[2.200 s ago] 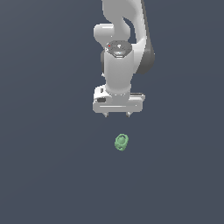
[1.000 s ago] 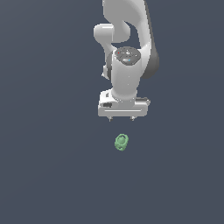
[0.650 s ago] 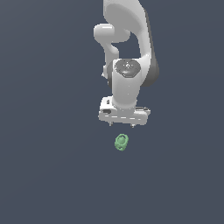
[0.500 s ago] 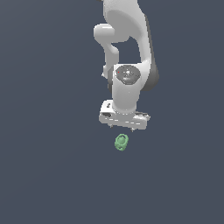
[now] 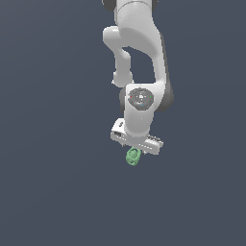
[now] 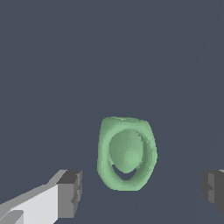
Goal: Pick up the object and move it to a goal position.
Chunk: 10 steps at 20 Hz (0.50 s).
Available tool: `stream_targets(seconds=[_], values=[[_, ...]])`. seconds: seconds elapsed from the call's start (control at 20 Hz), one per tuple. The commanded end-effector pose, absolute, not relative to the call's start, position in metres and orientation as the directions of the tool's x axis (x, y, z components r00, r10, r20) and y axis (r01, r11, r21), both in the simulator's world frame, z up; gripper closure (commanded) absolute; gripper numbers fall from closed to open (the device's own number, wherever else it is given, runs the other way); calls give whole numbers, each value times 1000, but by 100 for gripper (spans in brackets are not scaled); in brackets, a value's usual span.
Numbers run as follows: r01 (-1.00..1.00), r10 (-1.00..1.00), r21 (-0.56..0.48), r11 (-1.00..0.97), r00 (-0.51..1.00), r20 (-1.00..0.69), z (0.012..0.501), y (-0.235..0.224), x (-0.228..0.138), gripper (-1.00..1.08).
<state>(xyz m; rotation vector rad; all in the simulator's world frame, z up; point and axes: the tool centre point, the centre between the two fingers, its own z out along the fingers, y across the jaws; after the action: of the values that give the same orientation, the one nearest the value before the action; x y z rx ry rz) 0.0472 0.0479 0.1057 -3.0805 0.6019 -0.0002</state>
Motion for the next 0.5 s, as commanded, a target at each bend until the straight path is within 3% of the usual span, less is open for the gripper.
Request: stream_targets(seconds=[0.0, 0.45], values=[[-403, -403, -2, -915, 915, 0, 100, 48, 50, -92], [-421, -421, 0, -907, 907, -1, 94, 48, 51, -92]])
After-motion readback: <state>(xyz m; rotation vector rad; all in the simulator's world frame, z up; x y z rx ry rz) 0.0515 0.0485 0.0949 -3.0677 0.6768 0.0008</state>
